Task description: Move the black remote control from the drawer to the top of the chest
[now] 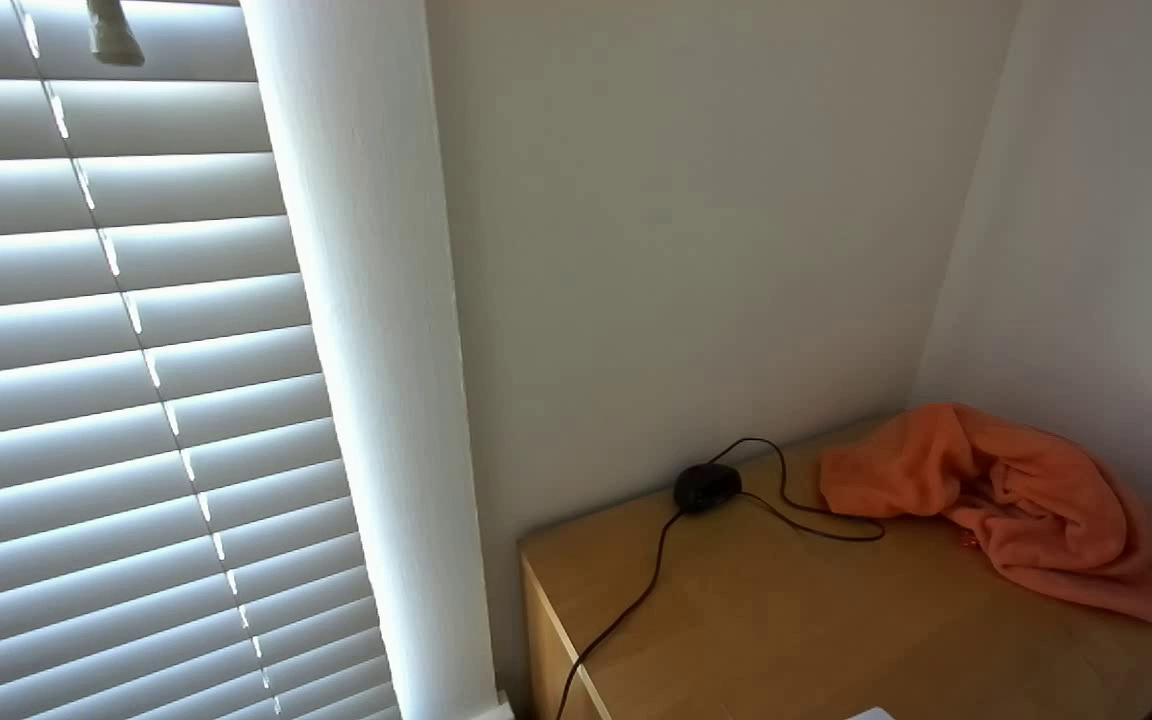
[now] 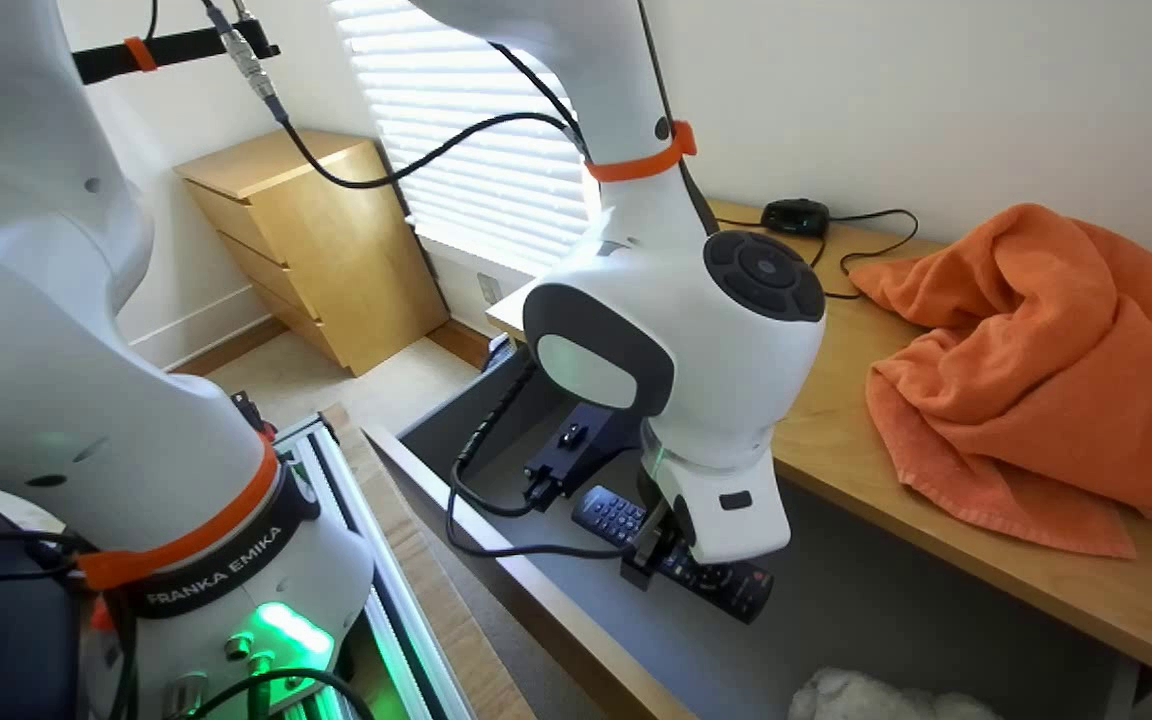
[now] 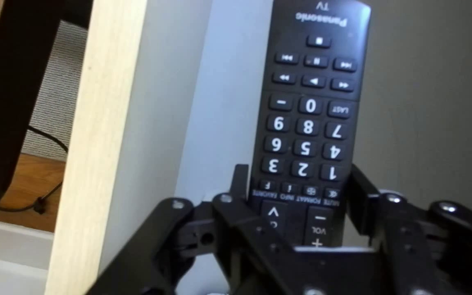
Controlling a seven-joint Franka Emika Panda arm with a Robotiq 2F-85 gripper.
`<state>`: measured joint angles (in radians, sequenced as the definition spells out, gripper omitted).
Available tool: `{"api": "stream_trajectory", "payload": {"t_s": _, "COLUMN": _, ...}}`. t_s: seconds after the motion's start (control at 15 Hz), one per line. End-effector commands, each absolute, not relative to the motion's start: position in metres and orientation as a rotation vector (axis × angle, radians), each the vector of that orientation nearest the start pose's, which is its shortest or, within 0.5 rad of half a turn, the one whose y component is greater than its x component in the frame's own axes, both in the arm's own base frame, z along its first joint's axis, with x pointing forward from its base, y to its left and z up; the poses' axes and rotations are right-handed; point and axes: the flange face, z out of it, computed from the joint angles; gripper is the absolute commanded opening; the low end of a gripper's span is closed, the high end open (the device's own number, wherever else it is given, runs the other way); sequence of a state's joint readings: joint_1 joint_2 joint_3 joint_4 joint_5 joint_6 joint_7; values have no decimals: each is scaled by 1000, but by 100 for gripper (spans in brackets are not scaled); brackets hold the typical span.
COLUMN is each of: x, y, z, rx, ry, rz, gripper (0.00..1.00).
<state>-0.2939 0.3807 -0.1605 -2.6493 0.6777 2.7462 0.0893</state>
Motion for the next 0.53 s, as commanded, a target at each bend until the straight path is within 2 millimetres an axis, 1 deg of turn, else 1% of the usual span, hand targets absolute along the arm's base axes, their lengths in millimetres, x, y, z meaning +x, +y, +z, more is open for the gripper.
{"api": "stream_trajectory", "payload": {"t_s": 0.0, "x": 317, "y": -181, "z": 86, "rx": -2469, "ry": 1603, "rz": 393, "gripper": 33}}
{"api": "stream_trajectory", "payload": {"t_s": 0.07, "x": 318, "y": -178, "z": 86, "rx": -2477, "ry": 1567, "rz": 394, "gripper": 33}}
{"api": "stream_trajectory", "payload": {"t_s": 0.13, "x": 318, "y": -177, "z": 92, "rx": -2482, "ry": 1549, "rz": 376, "gripper": 33}}
{"api": "stream_trajectory", "payload": {"t_s": 0.47, "x": 313, "y": -185, "z": 117, "rx": -2498, "ry": 1525, "rz": 305, "gripper": 33}}
